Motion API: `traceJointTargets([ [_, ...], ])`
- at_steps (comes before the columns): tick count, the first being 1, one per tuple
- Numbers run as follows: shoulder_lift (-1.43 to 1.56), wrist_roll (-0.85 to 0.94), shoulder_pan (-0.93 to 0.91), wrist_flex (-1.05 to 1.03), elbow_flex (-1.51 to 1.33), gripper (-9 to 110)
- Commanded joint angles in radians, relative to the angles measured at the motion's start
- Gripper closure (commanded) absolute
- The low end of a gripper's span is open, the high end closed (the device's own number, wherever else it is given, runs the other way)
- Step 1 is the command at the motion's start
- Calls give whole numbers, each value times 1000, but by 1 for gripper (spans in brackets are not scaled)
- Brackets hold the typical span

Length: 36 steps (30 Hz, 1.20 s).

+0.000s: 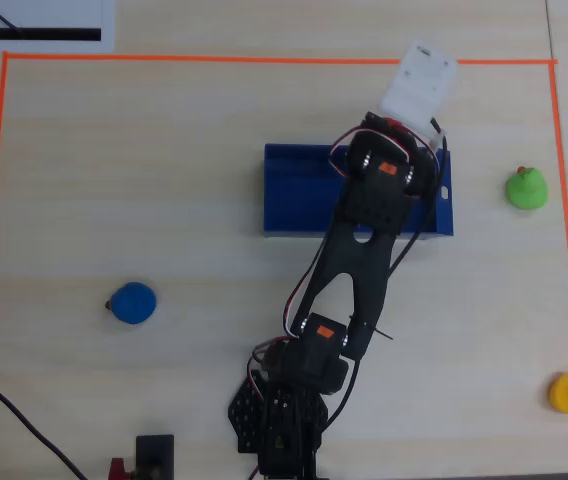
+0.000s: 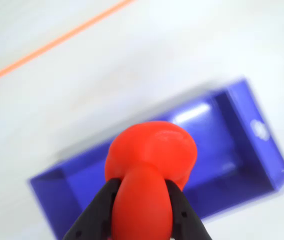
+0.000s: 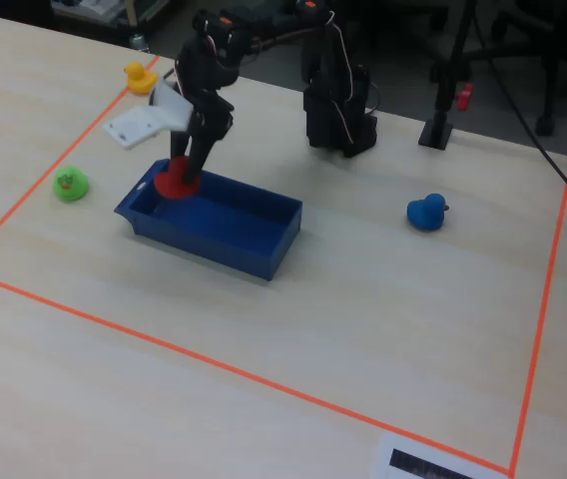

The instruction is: Grasp red duck and put it into box.

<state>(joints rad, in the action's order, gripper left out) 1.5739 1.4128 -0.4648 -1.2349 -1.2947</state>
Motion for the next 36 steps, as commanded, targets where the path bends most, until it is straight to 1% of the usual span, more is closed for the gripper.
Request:
traceJointTargets([
  [1,98,20,-66,35,-149,101],
  [6,219,61,-103,149,-410,101],
  [10,308,63,-83,207,-548,101],
  [17,387,23,8,232,-601,101],
  [24,407,23,34,247,-611,101],
  [26,411,17,34,242,-611,98],
  [27,414,17,32,242,-614,94],
  [28,416,21,32,239,-618,86],
  [29,417,23,31,236,-620,81],
  [36,420,6,34,261,-615,74],
])
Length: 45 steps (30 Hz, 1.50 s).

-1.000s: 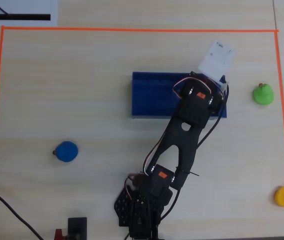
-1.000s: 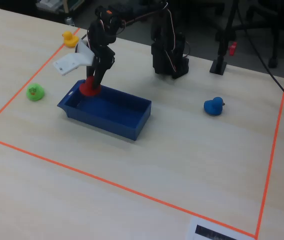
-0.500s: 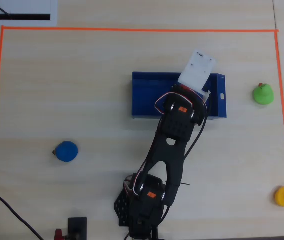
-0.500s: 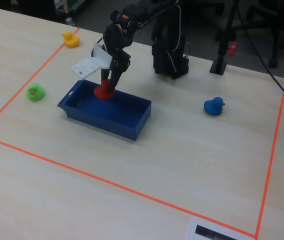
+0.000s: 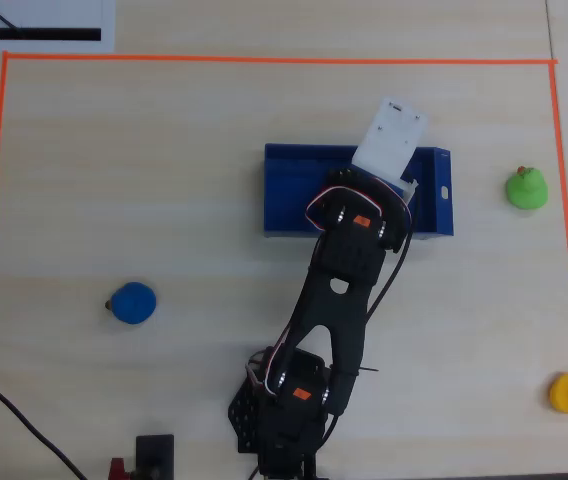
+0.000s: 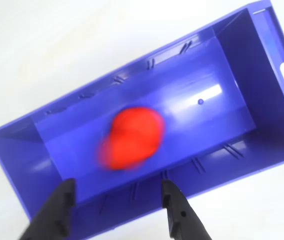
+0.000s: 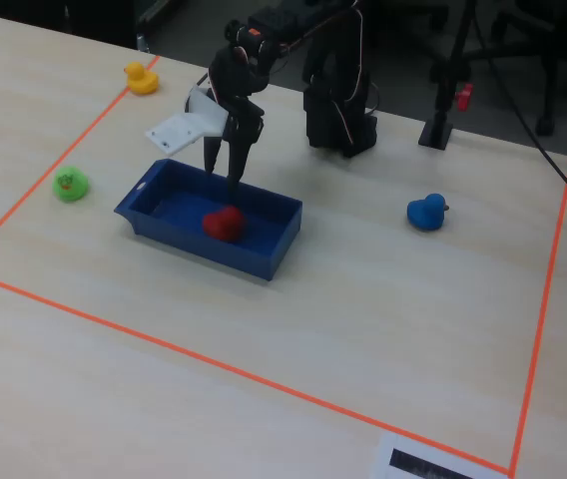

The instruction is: Grasp red duck and put it into box.

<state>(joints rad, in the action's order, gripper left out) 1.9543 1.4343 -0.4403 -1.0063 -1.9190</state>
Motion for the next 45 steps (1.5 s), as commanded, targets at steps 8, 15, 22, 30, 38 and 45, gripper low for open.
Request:
traceJointTargets([
  [8,81,-71,41,32,49,101],
  [15,411,-21,218,-103,-121,101],
  [22,971,78,472,-377,-580,101],
  [30,1351,250,509,-446,-994,101],
  [38,1356,242,468,-360,-1138,101],
  [45,1356,189,437,-337,-1190,101],
])
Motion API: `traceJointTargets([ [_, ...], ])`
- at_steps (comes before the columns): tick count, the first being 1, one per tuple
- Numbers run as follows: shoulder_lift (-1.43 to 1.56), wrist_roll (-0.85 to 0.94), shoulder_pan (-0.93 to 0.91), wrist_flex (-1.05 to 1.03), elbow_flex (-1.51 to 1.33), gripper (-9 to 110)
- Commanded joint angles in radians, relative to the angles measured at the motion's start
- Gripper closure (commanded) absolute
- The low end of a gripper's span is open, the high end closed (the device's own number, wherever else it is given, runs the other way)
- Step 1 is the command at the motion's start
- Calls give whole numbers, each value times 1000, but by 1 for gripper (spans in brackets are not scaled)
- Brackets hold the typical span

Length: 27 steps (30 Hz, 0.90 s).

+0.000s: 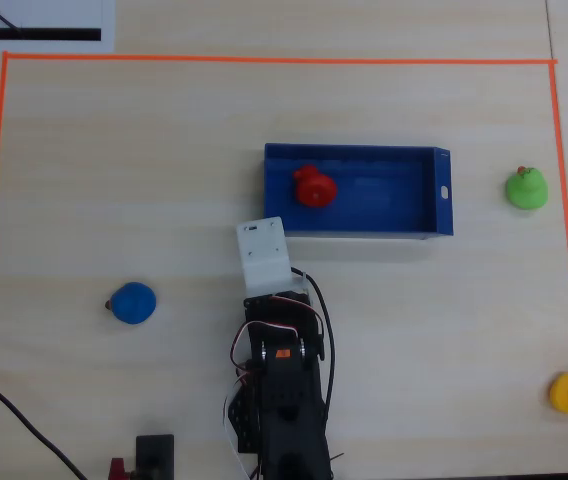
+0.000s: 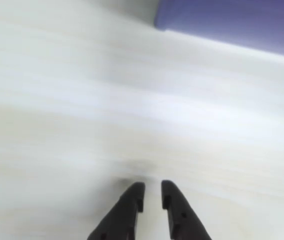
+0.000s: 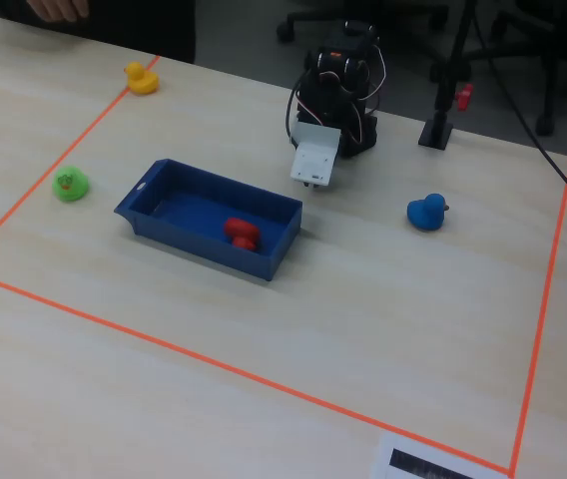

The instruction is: Grasp red duck and put it into box.

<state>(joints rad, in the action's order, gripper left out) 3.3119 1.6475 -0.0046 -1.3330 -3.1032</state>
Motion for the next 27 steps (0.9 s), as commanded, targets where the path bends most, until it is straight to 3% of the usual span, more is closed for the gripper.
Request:
traceJointTargets([
  [1,-2,-35,12,-12,-6,101],
  [27,0,-46,26,-12,-8,97],
])
